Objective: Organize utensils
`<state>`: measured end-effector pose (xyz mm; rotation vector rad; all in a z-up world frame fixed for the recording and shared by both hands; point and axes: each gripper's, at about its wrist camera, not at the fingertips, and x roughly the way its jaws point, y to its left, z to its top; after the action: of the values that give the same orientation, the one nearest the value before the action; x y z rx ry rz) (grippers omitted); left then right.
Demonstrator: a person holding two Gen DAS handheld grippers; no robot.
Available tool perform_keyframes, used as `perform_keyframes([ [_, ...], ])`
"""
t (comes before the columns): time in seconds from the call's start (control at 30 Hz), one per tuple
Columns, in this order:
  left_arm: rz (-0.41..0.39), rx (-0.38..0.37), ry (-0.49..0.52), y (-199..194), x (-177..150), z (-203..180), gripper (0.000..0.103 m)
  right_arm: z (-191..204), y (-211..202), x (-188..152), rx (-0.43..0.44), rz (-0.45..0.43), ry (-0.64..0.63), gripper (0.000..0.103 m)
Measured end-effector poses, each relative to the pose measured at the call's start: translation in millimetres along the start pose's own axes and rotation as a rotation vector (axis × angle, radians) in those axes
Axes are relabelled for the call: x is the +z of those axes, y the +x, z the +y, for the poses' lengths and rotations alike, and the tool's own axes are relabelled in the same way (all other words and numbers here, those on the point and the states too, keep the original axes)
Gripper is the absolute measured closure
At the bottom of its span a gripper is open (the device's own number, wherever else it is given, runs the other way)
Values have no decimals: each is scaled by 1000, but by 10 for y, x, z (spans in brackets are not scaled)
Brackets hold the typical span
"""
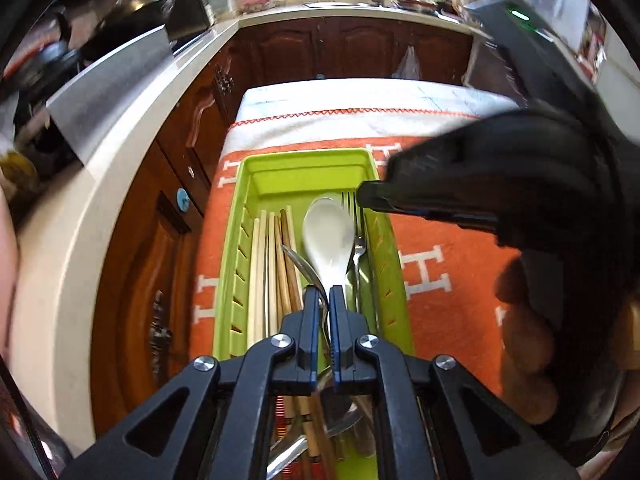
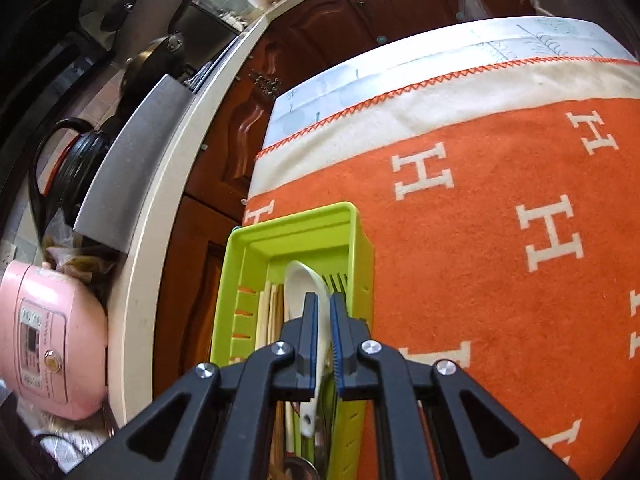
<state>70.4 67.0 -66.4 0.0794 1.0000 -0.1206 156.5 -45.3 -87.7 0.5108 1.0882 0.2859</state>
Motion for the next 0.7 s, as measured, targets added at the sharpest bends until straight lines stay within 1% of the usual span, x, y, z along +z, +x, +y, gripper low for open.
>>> perform_keyframes([
  [0.13,4,-66,-121,15,-7,158,96,24,-160,-74,-6,0,-94,95],
  [0.2,1,-84,-160,-7,-19,203,96,16,-223,-119,-14,3,-128,95],
  [0.27,-14,-108,-178,-60,-28,208,93,-19,-313,-186,-33,5,-163,95],
  [0.33,-26,-116,-189,-109,-30,191,89,-63,-397,-244,-37,10,-184,95],
  [0.47,-39,-145,-220,-215,-44,159,87,-150,-648,-367,-71,1,-235,95],
  [0.53,-50,-165,-240,-290,-79,122,78,-171,-753,-429,-81,-4,-259,95],
  [0.6,-56,-175,-242,-372,-126,37,73,-200,-886,-495,-92,-7,-281,95],
  [0.7,-72,-174,-229,-493,-194,-106,56,-267,-1101,-592,-113,-9,-298,95],
])
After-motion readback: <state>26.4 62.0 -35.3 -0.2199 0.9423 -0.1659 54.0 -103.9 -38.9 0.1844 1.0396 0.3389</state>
